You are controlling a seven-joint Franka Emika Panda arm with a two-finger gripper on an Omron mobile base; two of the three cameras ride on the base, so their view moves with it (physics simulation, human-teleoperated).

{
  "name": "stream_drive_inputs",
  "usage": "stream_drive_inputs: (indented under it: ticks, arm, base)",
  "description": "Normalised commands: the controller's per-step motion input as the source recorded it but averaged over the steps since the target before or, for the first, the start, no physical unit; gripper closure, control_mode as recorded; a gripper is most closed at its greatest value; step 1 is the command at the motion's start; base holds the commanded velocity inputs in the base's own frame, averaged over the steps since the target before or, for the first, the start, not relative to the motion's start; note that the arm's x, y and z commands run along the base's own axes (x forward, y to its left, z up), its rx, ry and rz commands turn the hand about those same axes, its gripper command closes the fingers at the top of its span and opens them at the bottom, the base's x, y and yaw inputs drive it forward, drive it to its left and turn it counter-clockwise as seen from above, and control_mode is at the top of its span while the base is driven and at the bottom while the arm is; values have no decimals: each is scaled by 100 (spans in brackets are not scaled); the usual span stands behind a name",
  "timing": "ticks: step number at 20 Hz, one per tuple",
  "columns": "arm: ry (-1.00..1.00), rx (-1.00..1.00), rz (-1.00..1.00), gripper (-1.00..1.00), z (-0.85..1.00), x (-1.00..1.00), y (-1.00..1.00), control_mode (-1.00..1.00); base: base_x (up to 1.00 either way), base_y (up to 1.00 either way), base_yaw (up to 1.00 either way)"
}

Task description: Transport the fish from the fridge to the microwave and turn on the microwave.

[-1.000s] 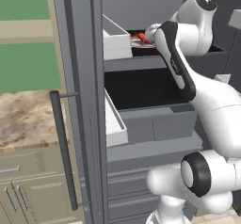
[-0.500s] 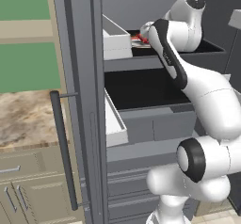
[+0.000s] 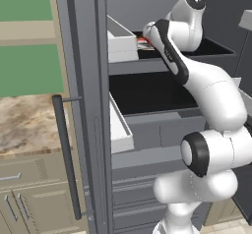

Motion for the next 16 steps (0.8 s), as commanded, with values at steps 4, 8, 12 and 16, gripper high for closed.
stream_drive_inputs:
  ticks: [4,8,12,16]
  arm:
    - [0,0,0,-100,-4,34,0,-100]
    - [0,0,0,-100,-10,28,0,-100]
    - [0,0,0,-100,-11,26,0,-100]
    - [0,0,0,-100,-3,26,1,-100]
  base:
    - [0,0,0]
    - [0,0,0]
    - [0,0,0]
    - [0,0,0]
